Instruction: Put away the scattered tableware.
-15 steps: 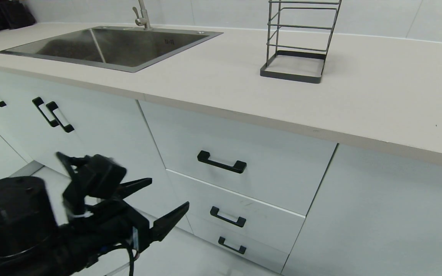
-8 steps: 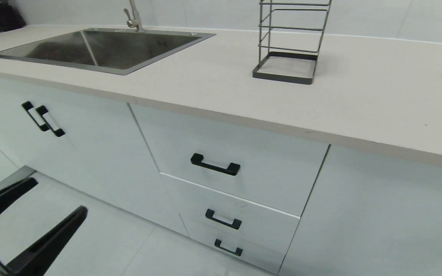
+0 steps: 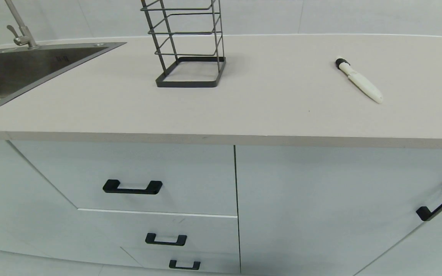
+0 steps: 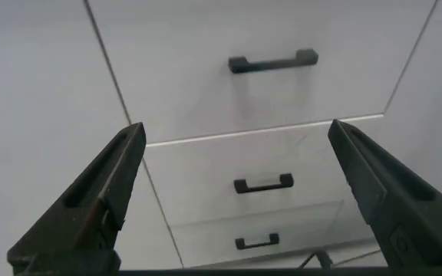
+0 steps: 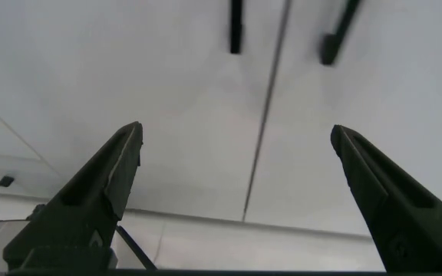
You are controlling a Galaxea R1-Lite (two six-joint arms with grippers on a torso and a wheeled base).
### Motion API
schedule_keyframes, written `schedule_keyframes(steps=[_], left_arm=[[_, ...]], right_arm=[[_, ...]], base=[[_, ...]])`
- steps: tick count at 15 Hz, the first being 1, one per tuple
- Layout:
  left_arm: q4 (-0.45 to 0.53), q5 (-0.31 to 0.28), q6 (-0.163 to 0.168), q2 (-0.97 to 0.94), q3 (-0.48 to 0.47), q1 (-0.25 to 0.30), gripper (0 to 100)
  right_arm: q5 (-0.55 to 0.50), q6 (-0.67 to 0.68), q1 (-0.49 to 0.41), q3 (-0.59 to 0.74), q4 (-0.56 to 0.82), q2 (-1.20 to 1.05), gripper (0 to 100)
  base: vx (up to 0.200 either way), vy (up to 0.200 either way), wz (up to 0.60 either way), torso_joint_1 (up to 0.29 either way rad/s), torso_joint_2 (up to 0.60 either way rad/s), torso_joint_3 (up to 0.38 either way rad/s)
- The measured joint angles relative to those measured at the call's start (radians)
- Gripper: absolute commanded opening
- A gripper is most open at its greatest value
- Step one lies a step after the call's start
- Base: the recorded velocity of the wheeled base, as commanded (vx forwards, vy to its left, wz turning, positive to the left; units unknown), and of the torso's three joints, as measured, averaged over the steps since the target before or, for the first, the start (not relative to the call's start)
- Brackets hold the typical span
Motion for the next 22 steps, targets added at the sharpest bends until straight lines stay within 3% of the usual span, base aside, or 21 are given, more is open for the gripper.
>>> schedule_keyframes(steps=[2,3,7,11,13,15,16,20,21,22], left_arm=[[0.176,0.014,-0.005,-0.050,0.007,0.036,100],[0.217,0.037,-0.002,-0.063,0.008,0.048,100],[0.224,0.067,0.007,-0.127,0.009,0.154,100],[0.225,0.065,-0.001,-0.173,0.009,0.183,100],[0.225,0.065,-0.018,-0.179,0.009,0.184,100],[0.224,0.065,-0.074,-0.180,0.009,0.184,100],[0.224,0.065,-0.079,-0.181,0.009,0.185,100],[0.224,0.073,-0.071,-0.181,0.009,0.184,100],[0.224,0.080,-0.056,-0.181,0.009,0.184,100],[0.223,0.084,-0.004,-0.181,0.009,0.184,100]], right_arm=[[0.000,0.000,0.000,0.000,0.000,0.000,100],[0.000,0.000,0.000,0.000,0.000,0.000,100],[0.000,0.000,0.000,0.000,0.000,0.000,100],[0.000,0.001,0.000,0.000,0.000,0.000,100],[0.000,0.001,0.000,0.000,0.000,0.000,100],[0.000,0.001,0.000,0.000,0.000,0.000,100],[0.000,0.001,0.000,0.000,0.000,0.000,100],[-0.001,0.004,0.000,0.000,0.000,0.000,100],[-0.001,0.005,0.000,0.000,0.000,0.000,100],[-0.001,0.006,0.000,0.000,0.000,0.000,100]], base=[[0.000,0.000,0.00,0.000,0.00,0.000],[0.000,0.000,0.00,0.000,0.00,0.000],[0.000,0.000,-0.30,-0.002,0.00,0.000],[0.000,0.000,-0.30,0.004,0.00,0.000],[0.000,0.000,0.00,0.000,0.00,0.000],[0.000,0.000,0.00,0.000,0.00,0.000],[0.000,0.000,0.00,0.000,0.00,0.000],[0.000,0.000,0.00,0.000,0.00,0.000],[0.000,0.000,0.00,0.000,0.00,0.000],[0.000,0.000,0.00,0.000,0.00,0.000]])
